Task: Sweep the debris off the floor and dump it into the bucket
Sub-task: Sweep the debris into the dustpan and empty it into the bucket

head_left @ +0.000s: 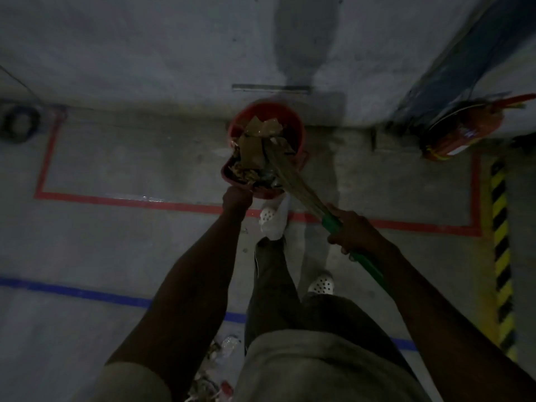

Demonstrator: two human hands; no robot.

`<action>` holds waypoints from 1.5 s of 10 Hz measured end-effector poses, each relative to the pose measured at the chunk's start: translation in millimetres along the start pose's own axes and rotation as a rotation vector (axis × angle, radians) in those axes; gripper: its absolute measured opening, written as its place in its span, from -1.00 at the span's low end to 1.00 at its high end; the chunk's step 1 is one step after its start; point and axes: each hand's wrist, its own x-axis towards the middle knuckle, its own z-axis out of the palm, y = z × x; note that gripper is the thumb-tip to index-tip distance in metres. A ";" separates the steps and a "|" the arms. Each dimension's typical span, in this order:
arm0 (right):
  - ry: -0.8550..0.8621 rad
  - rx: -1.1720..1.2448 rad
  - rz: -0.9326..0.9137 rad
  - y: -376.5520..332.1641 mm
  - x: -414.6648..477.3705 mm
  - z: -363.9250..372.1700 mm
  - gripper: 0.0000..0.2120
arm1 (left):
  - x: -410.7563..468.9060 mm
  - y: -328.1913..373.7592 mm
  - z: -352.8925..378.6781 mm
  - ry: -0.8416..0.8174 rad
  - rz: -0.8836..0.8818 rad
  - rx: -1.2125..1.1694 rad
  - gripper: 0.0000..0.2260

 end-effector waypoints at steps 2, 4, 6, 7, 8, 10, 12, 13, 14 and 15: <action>-0.039 0.078 0.136 -54.4 164.1 -33.7 -0.11 | 194.2 59.4 11.5 -0.165 0.050 0.090 -0.52; -0.006 0.042 0.261 -90.6 255.9 -59.7 -0.13 | 319.6 101.5 8.1 -0.310 -0.011 0.277 -0.13; 0.014 0.100 0.357 -95.4 253.7 -62.2 -0.16 | 346.1 125.1 7.7 -0.352 0.152 0.710 -0.43; 0.012 0.155 0.401 -94.8 247.0 -58.3 -0.15 | 342.6 137.5 4.0 -0.335 0.175 0.772 -0.53; 0.026 0.199 0.412 -91.1 238.0 -51.8 -0.14 | 333.6 147.5 1.2 -0.262 0.250 0.868 -0.56; 0.016 0.224 0.418 -79.0 210.0 -41.7 -0.12 | 315.5 147.2 2.4 -0.183 0.331 0.733 -0.52; 0.027 0.210 0.424 -70.9 182.6 -37.1 -0.11 | 281.2 116.6 -6.7 -0.121 0.222 0.662 -0.51; 0.028 0.200 0.419 -71.7 172.0 -36.5 -0.12 | 261.7 105.1 -12.3 -0.084 0.209 0.661 -0.51; 0.046 0.149 0.350 -75.4 157.2 -37.1 -0.13 | 230.0 89.5 -23.9 -0.089 0.190 0.655 -0.57; 0.052 0.108 0.297 -77.9 146.9 -39.9 -0.13 | 205.4 80.4 -31.6 -0.078 0.113 0.639 -0.65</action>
